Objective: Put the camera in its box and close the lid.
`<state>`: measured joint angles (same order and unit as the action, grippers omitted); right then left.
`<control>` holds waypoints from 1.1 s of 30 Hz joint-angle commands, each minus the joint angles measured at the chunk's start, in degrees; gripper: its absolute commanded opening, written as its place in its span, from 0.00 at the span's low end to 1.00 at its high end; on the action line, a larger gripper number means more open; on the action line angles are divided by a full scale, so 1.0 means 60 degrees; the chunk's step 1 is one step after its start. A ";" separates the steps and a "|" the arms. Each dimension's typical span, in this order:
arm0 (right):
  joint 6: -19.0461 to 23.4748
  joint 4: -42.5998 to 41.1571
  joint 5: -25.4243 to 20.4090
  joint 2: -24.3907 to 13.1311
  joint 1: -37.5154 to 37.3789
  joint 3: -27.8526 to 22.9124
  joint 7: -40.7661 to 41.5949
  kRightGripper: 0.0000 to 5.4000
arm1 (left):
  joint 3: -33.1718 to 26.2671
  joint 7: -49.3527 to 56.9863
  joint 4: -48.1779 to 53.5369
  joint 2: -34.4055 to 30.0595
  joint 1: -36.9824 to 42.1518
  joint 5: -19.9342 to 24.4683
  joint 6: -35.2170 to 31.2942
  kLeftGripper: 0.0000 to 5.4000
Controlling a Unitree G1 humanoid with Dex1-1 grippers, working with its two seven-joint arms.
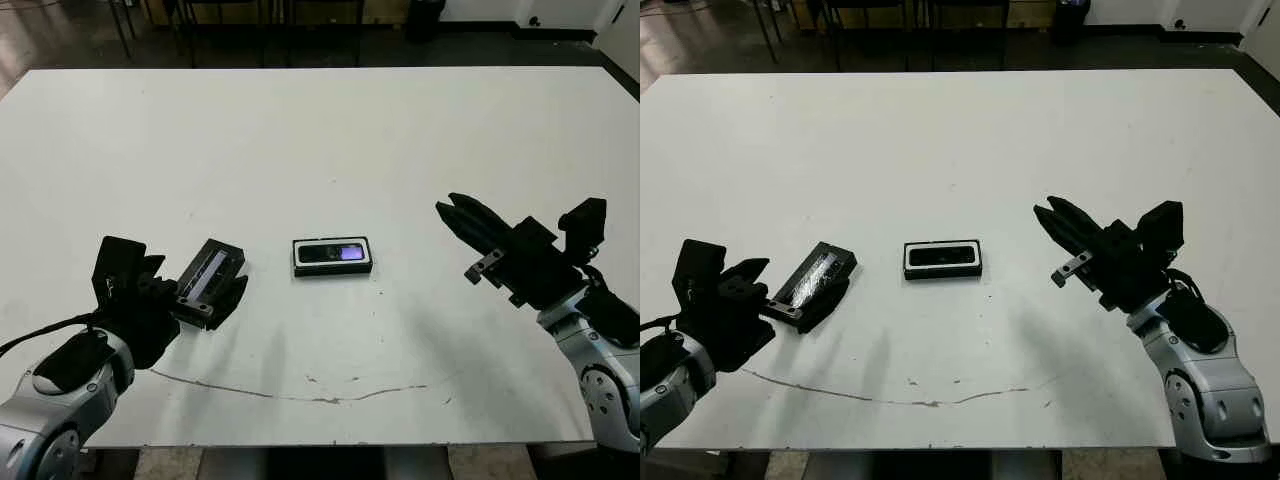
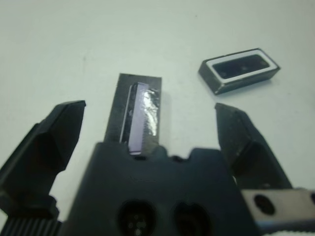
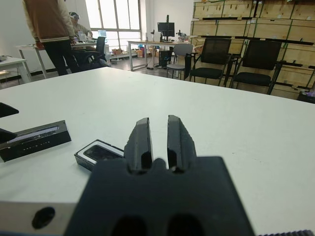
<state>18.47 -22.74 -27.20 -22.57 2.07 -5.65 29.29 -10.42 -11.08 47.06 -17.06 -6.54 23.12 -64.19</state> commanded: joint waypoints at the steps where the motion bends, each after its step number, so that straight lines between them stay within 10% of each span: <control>1: 0.0114 0.0016 0.0074 -0.0124 -0.0114 -0.0067 0.0004 0.00 | 0.0115 0.0025 -0.0345 -0.0088 -0.0170 -0.0101 0.0143 1.00; 33: -0.0032 0.0221 -0.0090 -0.0051 -0.0205 -0.0169 0.0208 0.00 | 0.0487 0.0217 -0.1887 0.0235 -0.0266 -0.0287 0.0775 1.00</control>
<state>18.00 -22.01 -27.86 -22.69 1.48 -6.28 30.43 -7.77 -9.75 36.77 -14.83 -7.44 21.91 -59.40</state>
